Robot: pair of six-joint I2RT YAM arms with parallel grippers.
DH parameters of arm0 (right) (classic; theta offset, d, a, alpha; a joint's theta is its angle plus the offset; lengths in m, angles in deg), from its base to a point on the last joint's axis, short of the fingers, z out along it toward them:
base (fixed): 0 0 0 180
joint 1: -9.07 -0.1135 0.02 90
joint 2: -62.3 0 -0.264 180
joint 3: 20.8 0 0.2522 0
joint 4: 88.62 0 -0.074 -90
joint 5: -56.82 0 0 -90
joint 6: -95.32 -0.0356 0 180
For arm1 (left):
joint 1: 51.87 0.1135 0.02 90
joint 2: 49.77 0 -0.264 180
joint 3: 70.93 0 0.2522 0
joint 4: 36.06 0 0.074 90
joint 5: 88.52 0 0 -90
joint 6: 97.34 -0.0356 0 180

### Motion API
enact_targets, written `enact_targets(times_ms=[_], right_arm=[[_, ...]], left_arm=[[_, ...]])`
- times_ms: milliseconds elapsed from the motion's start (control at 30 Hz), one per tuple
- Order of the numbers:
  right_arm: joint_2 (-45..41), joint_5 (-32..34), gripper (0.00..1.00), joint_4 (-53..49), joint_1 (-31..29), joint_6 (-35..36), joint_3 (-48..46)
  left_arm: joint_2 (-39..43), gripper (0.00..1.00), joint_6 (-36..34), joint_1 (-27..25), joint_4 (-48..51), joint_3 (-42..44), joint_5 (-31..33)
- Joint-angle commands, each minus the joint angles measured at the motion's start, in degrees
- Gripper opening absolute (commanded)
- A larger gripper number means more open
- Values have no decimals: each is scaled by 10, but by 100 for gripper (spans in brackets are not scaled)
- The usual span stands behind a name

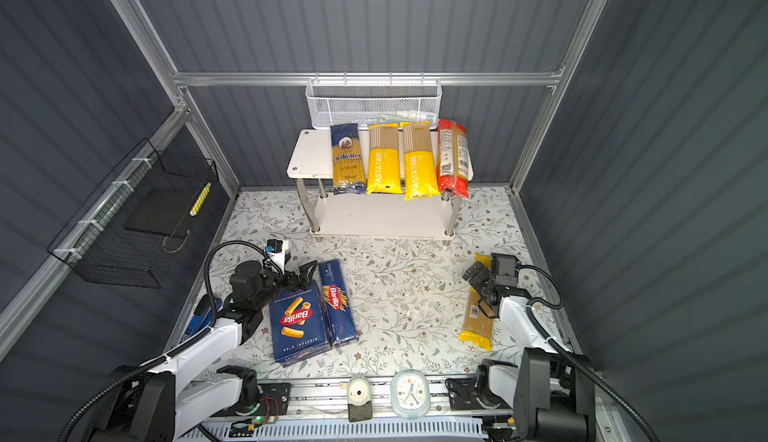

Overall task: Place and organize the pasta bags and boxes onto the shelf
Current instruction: 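Move the open right gripper over the yellow-and-brown spaghetti bag on the table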

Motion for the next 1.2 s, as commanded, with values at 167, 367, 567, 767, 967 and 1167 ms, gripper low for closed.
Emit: enact_targets(times_ms=[167,367,567,767,967,1167], right_arm=[[36,-39,99,16,2,-4,9],[62,-68,99,25,1,7,10],[82,-112,99,16,0,12,20],[65,-139,99,40,-42,-29,-3],[49,-138,99,38,-134,-62,-1],[53,-140,99,-8,-201,-14,77]], left_arm=[[-7,100,4,0,-4,-7,0],[-8,100,4,0,-2,-8,0],[-6,100,4,0,-3,-6,0],[-8,100,4,0,-3,-8,1],[-9,99,4,-1,-3,-8,0],[-8,100,5,0,-2,-8,-1]])
